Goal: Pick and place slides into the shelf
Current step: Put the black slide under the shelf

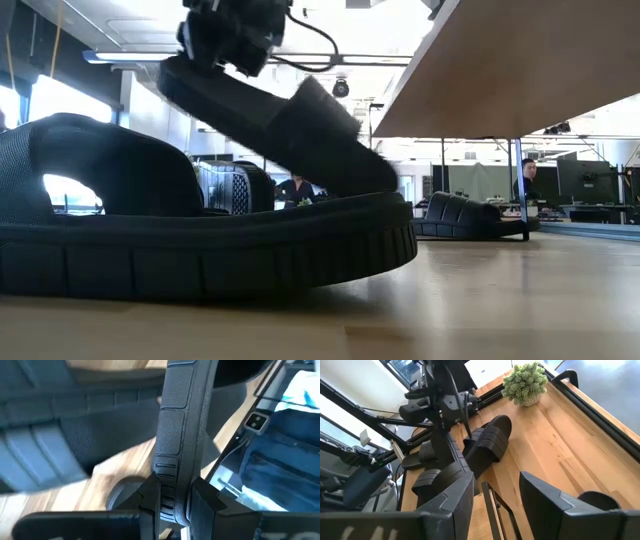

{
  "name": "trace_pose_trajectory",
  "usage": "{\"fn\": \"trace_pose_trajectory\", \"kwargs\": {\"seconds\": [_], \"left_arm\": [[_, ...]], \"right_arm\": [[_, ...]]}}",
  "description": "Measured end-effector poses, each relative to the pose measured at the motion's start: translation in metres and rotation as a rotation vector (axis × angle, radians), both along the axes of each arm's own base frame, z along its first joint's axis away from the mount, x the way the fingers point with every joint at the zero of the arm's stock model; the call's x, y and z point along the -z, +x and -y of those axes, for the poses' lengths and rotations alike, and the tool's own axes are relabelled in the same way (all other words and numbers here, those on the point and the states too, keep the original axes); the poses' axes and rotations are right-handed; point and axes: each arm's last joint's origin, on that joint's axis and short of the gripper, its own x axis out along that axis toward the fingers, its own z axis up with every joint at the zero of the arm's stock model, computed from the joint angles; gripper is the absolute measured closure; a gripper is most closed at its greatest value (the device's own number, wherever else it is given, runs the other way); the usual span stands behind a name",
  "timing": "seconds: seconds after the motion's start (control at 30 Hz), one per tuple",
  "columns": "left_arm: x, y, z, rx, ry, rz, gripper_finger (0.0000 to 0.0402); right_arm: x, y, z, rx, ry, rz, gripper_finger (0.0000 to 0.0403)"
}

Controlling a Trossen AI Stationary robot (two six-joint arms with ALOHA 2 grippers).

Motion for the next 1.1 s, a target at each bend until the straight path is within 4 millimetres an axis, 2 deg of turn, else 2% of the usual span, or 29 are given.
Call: {"fn": "trace_pose_trajectory", "kwargs": {"seconds": [0.33,0.67,0.8,0.93,1.1], "left_arm": [[0.027,0.034,-0.012,-0.067,-0.057,0.083,0.0348],[0.058,0.060,-0.012,-0.080,-0.059,0.084,0.0348],[0.066,0.073,-0.014,-0.102,-0.067,0.143,0.0348],[0.070,0.081,-0.018,-0.128,-0.064,0.190,0.0348],[0.075,0.087,-0.020,-0.128,-0.056,0.215,0.0348]], "right_arm": [[0.000,0.000,0.000,-0.001,0.001,-0.001,0.0253],[0.002,0.000,-0.001,-0.004,0.016,-0.017,0.0253],[0.005,-0.002,-0.003,-0.010,0.039,-0.048,0.0253],[0.010,-0.015,-0.013,0.014,0.127,-0.184,0.0253],[0.014,-0.041,-0.034,0.101,0.121,-0.535,0.0253]]}}
